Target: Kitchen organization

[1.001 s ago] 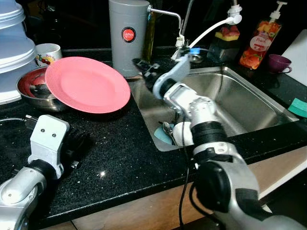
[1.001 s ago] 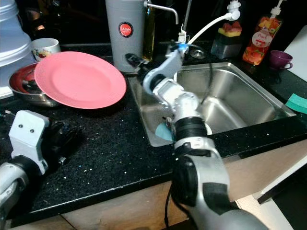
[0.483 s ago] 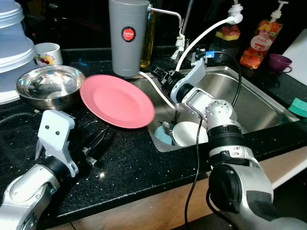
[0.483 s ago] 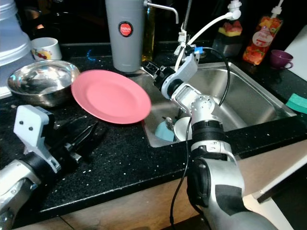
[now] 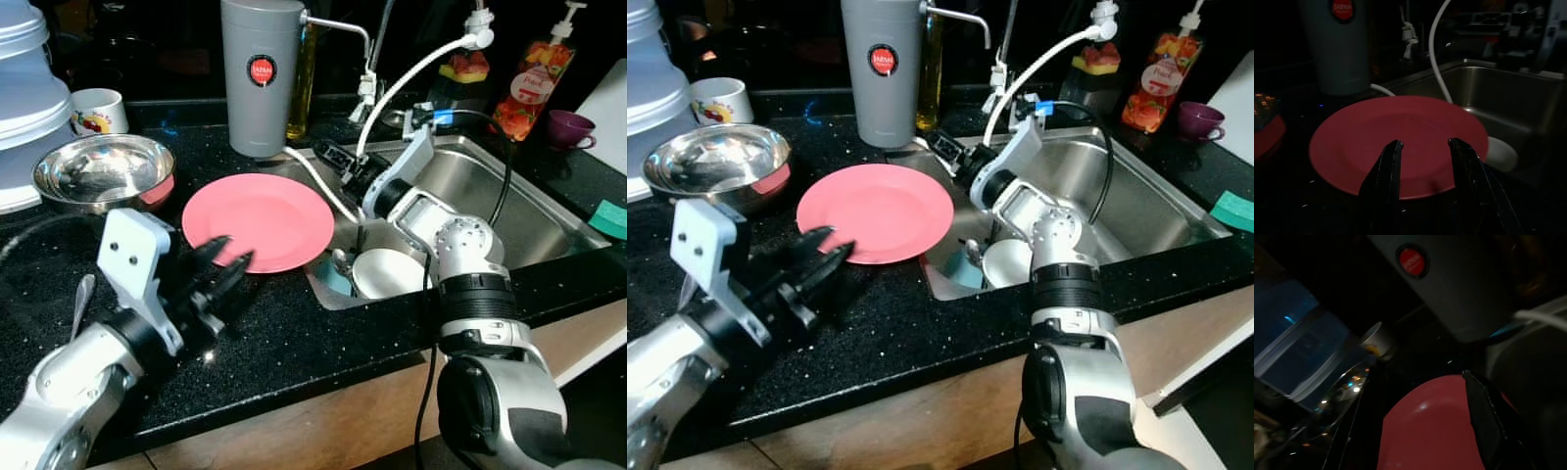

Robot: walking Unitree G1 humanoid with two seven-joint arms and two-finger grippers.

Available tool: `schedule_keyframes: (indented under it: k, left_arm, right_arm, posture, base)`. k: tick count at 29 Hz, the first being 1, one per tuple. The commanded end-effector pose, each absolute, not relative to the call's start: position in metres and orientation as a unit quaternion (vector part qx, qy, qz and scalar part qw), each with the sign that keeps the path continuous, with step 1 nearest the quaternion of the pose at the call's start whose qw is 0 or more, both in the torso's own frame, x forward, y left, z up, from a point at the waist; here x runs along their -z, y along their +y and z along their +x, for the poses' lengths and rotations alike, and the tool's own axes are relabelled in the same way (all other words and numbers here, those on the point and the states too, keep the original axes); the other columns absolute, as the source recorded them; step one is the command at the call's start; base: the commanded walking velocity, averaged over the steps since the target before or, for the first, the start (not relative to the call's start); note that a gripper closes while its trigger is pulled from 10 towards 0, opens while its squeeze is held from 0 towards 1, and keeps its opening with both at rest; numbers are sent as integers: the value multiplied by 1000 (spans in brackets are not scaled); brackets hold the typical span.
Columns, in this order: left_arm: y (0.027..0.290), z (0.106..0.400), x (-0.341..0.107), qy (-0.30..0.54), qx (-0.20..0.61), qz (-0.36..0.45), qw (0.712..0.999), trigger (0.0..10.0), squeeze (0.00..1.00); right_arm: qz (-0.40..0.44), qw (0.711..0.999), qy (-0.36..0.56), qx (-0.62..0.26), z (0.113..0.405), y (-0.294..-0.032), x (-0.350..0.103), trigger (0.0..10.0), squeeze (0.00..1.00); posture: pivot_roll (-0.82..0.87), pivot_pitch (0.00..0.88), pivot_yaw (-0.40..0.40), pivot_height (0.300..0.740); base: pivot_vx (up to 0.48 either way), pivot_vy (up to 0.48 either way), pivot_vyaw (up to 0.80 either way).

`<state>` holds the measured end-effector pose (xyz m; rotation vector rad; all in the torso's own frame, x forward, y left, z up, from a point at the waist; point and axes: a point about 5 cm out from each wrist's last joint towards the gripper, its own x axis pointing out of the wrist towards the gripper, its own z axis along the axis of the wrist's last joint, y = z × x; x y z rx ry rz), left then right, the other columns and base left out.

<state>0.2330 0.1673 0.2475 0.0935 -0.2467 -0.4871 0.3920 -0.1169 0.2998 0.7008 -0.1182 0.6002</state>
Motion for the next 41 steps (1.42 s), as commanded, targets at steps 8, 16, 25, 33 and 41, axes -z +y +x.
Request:
schedule_keyframes:
  k: [8,16,25,33,41]
  left_arm:
    - [196,246,-255,-127,91,85,984,10000,0]
    - [189,259,-266,-140,83,107,981,10000,0]
    - [179,272,-272,-150,95,85,980,10000,0]
    - [174,274,-272,-149,102,73,981,10000,0]
    - [175,274,-272,-149,101,57,982,10000,0]
  right_arm:
    - [143,963,-143,-180,375,-137,-281,10000,0]
    - [145,967,-133,-164,363,-131,-263,10000,0]
    - [136,969,-129,-160,354,-124,-254,10000,0]
    - [140,970,-117,-160,348,-123,-248,10000,0]
    - [141,971,-106,-163,345,-119,-245,10000,0]
  posture:
    - [8,77,-64,740]
    - [-3,80,-48,740]
    - [-14,80,-25,740]
    - [-20,84,-21,740]
    - [-17,85,-23,740]
  base:
    - [0,0,0]
    - [0,0,0]
    - [0,0,0]
    - [0,0,0]
    - [0,0,0]
